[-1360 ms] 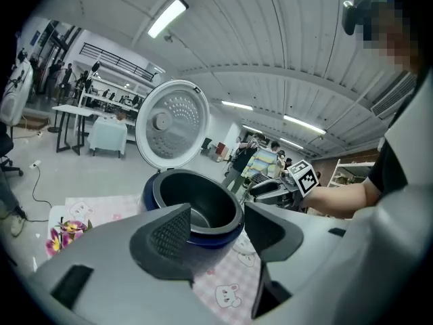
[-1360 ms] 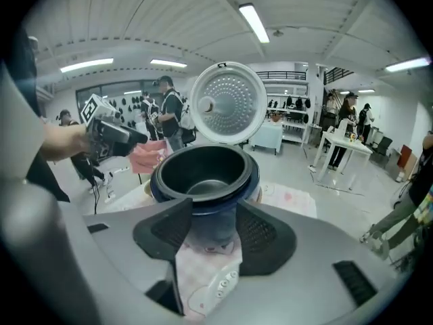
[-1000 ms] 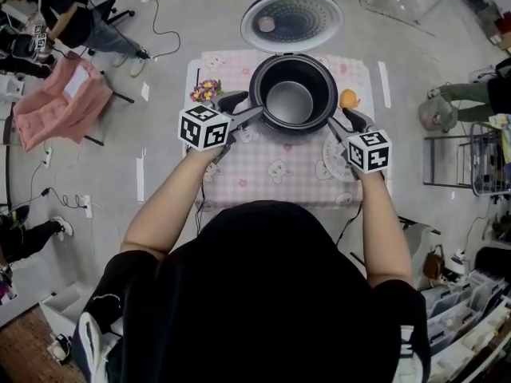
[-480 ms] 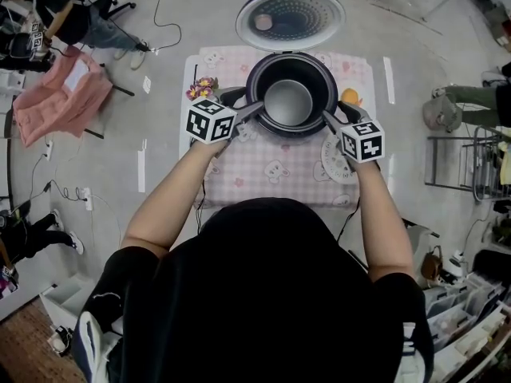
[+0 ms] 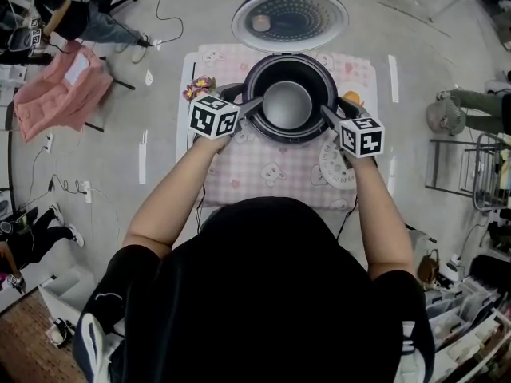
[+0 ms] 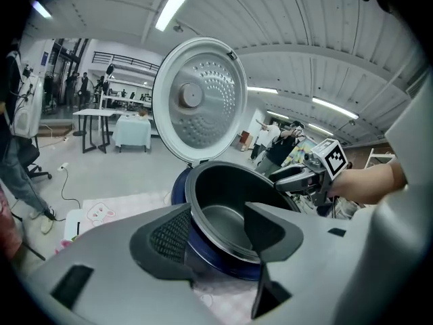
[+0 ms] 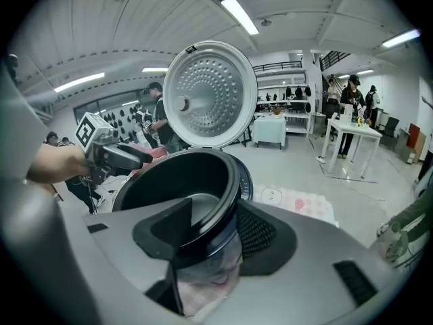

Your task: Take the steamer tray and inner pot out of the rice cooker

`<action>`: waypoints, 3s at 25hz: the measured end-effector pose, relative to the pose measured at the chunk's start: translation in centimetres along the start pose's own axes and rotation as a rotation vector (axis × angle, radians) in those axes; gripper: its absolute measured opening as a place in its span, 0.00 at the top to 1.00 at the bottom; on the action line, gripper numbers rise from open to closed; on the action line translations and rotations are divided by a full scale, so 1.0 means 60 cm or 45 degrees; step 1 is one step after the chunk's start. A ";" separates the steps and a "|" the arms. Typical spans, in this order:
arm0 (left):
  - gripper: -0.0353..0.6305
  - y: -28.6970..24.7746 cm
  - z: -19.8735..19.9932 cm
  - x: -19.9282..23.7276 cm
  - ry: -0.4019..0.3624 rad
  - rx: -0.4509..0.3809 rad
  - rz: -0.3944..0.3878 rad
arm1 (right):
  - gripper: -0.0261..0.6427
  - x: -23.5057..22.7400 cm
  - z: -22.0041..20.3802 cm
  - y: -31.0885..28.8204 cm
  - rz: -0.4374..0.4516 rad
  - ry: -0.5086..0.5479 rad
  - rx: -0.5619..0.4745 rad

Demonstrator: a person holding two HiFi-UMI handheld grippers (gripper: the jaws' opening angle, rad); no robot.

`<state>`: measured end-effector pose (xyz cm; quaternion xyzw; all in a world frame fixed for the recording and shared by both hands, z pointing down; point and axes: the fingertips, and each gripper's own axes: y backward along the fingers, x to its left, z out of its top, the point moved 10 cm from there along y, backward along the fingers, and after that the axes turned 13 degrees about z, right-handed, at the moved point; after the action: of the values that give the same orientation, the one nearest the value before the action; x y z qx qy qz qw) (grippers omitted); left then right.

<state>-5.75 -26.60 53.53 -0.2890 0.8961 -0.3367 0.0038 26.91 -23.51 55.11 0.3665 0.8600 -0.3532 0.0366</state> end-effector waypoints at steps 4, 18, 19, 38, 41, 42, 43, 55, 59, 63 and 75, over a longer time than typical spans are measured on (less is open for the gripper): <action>0.55 -0.012 0.001 0.003 0.004 0.010 0.031 | 0.64 -0.005 0.003 -0.012 0.015 -0.014 0.000; 0.57 -0.024 -0.001 0.018 0.241 0.004 -0.005 | 0.66 -0.018 0.016 -0.021 0.107 -0.361 -0.122; 0.57 -0.024 -0.001 0.021 0.303 -0.005 -0.023 | 0.67 -0.020 0.017 -0.018 0.121 -0.414 -0.147; 0.82 -0.007 -0.003 0.033 0.763 -0.152 -0.212 | 0.89 -0.023 0.013 0.023 0.266 -0.708 -0.373; 0.85 0.007 0.006 0.031 0.749 -0.182 -0.215 | 0.89 -0.011 0.022 0.037 0.271 -0.688 -0.399; 0.86 0.011 0.009 0.028 0.746 -0.196 -0.216 | 0.89 -0.008 0.025 0.043 0.271 -0.680 -0.411; 0.87 0.016 0.012 0.025 0.745 -0.211 -0.218 | 0.89 -0.006 0.027 0.048 0.270 -0.671 -0.423; 0.88 0.103 0.065 0.007 0.703 -0.385 -0.290 | 0.90 0.060 0.069 0.109 0.277 -0.571 -0.566; 0.88 0.133 0.072 0.006 0.690 -0.422 -0.306 | 0.90 0.087 0.085 0.127 0.287 -0.531 -0.607; 0.88 0.171 0.076 0.002 0.674 -0.456 -0.310 | 0.90 0.118 0.097 0.143 0.304 -0.506 -0.635; 0.88 0.299 0.072 0.060 0.649 -0.566 -0.259 | 0.90 0.225 0.154 0.109 0.412 -0.418 -0.661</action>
<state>-17.15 -20.19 39.99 -0.2771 0.8864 -0.1932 -0.3164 19.53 -18.05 40.07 0.4146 0.8346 -0.1665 0.3221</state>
